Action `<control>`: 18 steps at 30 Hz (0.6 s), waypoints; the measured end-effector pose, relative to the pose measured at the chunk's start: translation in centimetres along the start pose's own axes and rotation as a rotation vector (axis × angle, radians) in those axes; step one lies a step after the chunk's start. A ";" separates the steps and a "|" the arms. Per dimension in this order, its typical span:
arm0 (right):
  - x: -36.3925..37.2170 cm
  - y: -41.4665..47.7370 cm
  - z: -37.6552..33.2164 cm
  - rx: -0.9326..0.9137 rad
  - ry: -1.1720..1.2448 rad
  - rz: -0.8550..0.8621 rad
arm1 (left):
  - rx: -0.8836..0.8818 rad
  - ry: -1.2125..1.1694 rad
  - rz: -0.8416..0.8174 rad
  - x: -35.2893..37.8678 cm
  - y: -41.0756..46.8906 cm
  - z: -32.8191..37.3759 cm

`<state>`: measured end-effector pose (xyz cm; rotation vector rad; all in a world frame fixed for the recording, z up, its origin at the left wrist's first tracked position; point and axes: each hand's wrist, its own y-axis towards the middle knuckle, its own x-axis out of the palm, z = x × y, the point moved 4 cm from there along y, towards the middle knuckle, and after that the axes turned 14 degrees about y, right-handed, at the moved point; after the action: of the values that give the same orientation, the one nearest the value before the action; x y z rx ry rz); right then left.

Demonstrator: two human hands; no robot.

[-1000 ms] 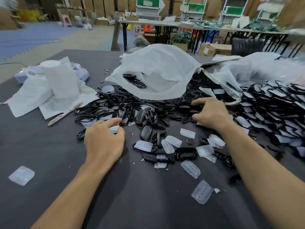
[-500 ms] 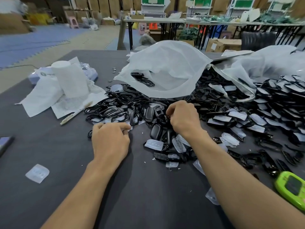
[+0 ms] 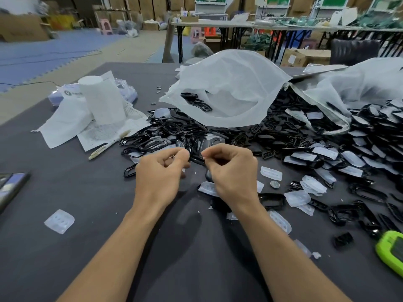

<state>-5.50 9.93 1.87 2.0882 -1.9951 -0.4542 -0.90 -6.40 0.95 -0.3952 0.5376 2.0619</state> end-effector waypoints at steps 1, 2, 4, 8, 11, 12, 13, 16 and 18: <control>-0.1 -0.1 -0.1 -0.004 0.022 -0.005 | -0.033 -0.068 -0.053 0.3 0.0 -0.1; 0.0 -0.2 -0.3 -0.009 0.052 -0.030 | -0.067 -0.089 -0.087 0.7 0.1 -0.3; 0.6 -0.5 -0.8 -0.020 0.082 -0.104 | -0.104 -0.141 -0.115 1.2 0.5 -0.5; 0.1 -0.2 -1.5 -0.012 0.057 -0.144 | -0.167 -0.391 -0.166 1.9 0.8 -0.8; -4.0 1.7 -1.4 -0.029 -0.067 0.059 | -0.230 -0.433 -0.138 1.7 0.7 -1.0; -5.6 2.3 -1.3 -0.025 -0.153 0.125 | -0.245 -0.395 -0.123 1.6 0.7 -1.2; -6.9 2.7 -0.8 0.002 -0.243 0.167 | -0.251 -0.348 -0.113 1.5 0.7 -1.4; -8.8 3.5 1.6 0.169 -0.429 0.135 | -0.190 -0.195 -0.140 1.9 0.4 -1.7; -8.5 4.0 2.9 0.248 -0.505 0.042 | -0.138 -0.078 -0.155 2.2 0.2 -1.7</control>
<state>-10.53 18.38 1.19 2.2349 -2.4777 -0.8338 -2.09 -5.81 -1.48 -0.4224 0.3090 1.9607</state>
